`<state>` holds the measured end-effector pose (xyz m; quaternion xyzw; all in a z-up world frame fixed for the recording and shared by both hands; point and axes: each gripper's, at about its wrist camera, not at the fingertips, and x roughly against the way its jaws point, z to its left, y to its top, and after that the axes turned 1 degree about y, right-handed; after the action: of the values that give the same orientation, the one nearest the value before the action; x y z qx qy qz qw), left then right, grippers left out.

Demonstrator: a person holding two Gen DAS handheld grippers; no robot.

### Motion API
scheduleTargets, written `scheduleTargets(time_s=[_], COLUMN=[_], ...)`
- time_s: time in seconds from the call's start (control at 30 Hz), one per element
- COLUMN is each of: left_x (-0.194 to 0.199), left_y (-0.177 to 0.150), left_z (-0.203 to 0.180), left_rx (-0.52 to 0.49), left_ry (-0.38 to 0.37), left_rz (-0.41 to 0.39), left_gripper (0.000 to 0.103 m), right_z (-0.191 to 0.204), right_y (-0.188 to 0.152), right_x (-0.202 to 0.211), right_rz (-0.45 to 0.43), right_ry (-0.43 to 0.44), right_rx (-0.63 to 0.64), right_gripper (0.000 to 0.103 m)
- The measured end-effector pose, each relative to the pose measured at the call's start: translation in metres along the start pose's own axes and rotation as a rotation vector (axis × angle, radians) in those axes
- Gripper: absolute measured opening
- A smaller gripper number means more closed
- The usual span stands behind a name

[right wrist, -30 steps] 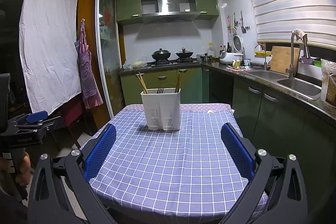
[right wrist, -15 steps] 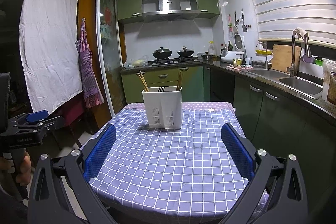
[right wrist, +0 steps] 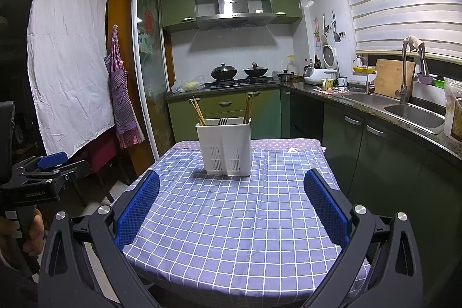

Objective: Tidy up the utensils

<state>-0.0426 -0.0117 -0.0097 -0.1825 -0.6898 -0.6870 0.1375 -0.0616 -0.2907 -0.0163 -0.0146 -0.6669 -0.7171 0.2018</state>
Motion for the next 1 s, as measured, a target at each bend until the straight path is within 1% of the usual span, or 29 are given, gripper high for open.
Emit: scheduleTargets(time_s=[0.3,0.6,0.83,1.0], left_x=[-0.003,-0.007,-0.01,-0.014], left_y=[0.0,-0.001,-0.001,-0.002], left_z=[0.002,0.0,-0.001,0.0], left_rx=[0.003,-0.016,-0.029,-0.018], left_ry=[-0.009,-0.016,-0.005,-0.024], left_rz=[0.013,0.037,0.041,0.058], left_gripper=[0.096,0.096,0.096,0.096], right_z=[0.003,0.005,0.006,0.006], right_y=[-0.002,-0.003,-0.006,-0.006], right_x=[-0.002,-0.004,-0.007,-0.008], right_rz=[0.008,0.015,0.028,0.035], right_ry=[0.001,0.003,0.006,0.01], right_rx=[0.001,0.001,0.002,0.002], right_gripper=[0.098,0.098,0.098,0.098])
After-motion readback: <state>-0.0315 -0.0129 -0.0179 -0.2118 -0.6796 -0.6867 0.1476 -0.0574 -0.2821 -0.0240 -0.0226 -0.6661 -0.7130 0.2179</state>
